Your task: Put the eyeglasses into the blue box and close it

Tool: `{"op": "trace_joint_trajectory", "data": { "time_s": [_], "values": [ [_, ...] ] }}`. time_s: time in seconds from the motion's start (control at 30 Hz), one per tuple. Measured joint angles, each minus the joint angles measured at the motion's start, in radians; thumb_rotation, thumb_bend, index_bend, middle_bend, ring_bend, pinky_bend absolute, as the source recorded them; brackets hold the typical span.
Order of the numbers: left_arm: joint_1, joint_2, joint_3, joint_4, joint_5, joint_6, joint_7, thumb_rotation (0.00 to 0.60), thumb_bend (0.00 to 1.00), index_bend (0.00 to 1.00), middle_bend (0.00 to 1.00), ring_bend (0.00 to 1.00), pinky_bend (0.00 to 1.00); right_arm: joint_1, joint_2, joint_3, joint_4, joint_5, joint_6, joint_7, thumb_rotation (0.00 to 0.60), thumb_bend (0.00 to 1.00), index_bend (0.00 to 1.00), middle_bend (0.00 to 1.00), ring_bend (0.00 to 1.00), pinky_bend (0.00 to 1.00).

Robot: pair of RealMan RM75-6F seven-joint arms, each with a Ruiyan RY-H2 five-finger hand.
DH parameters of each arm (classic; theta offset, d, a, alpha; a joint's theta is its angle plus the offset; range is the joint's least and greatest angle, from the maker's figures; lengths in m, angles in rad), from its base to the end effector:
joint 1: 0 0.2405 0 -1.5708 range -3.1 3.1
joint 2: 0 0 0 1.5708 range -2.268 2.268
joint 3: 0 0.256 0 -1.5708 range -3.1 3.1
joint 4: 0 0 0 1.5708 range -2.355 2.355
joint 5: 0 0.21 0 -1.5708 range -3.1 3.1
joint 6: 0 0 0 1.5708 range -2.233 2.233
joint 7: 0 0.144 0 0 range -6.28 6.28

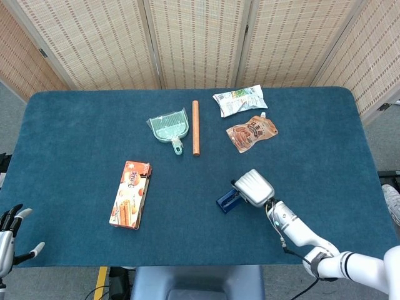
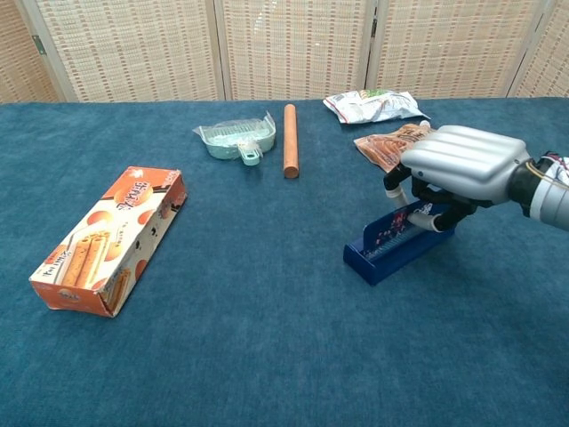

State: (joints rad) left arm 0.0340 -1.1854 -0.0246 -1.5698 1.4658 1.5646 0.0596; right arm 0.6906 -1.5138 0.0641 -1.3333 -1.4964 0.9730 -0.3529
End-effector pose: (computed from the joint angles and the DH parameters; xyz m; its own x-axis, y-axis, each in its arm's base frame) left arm -0.3342 0.1371 0.1504 0.4306 0.0025 0.9025 0.8940 0.1362 -0.4269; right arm -0.1814 -0.3269 -0.0127 0.7236 -0.0604 0.6875 -0.5782 -0.5970 0.5561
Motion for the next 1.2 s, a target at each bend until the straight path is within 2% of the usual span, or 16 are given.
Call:
{"op": "trace_joint_trajectory", "data": {
  "time_s": [0.07,0.23,0.27,0.57,0.87,0.97,1.1,1.2],
  "values": [
    [0.0,0.0,0.0,0.001,0.0,-0.001,0.0,0.6,0.19,0.23,0.14,0.15,0.24,0.008,-0.015,0.008,0.013,0.011,-0.008,-0.007,0.6,0.47,0.36,0.94,1.0,0.99],
    [-0.003,-0.001,0.001,0.001,0.005,-0.004,-0.001,0.6,0.19,0.23,0.14,0.15,0.24,0.026,-0.036,0.026,0.025,0.055,-0.042,-0.043,0.6,0.47,0.05,0.9,1.0,0.99],
    [-0.003,-0.001,0.0,0.0,0.005,-0.004,-0.002,0.6,0.19,0.23,0.14,0.15,0.24,0.029,-0.037,0.03,0.023,0.064,-0.047,-0.049,0.6,0.47,0.02,0.9,1.0,0.99],
    [-0.001,-0.001,-0.001,0.006,-0.001,-0.006,-0.007,0.6,0.19,0.23,0.14,0.15,0.24,0.034,-0.009,0.045,-0.018,0.098,-0.053,-0.056,0.6,0.47,0.0,0.9,1.0,0.99],
    [-0.005,-0.005,-0.003,0.01,0.001,-0.011,-0.007,0.6,0.19,0.23,0.14,0.15,0.24,0.005,0.078,0.008,-0.113,0.065,-0.02,-0.022,0.6,0.44,0.02,0.9,1.0,0.99],
    [-0.006,-0.006,-0.002,0.01,0.002,-0.014,-0.007,0.6,0.19,0.23,0.14,0.15,0.24,-0.005,0.108,-0.011,-0.145,0.058,-0.022,-0.013,0.6,0.38,0.05,0.9,1.0,0.99],
    [-0.008,-0.007,-0.002,0.009,0.002,-0.016,-0.004,0.6,0.19,0.23,0.14,0.15,0.24,-0.01,0.134,-0.032,-0.174,0.067,-0.051,-0.024,0.6,0.23,0.06,0.9,1.0,0.99],
    [-0.01,-0.008,-0.001,0.005,0.007,-0.017,-0.001,0.6,0.19,0.23,0.14,0.15,0.24,-0.005,0.133,-0.036,-0.178,0.091,-0.081,-0.053,0.6,0.19,0.06,0.9,1.0,0.99]
  ]
}}
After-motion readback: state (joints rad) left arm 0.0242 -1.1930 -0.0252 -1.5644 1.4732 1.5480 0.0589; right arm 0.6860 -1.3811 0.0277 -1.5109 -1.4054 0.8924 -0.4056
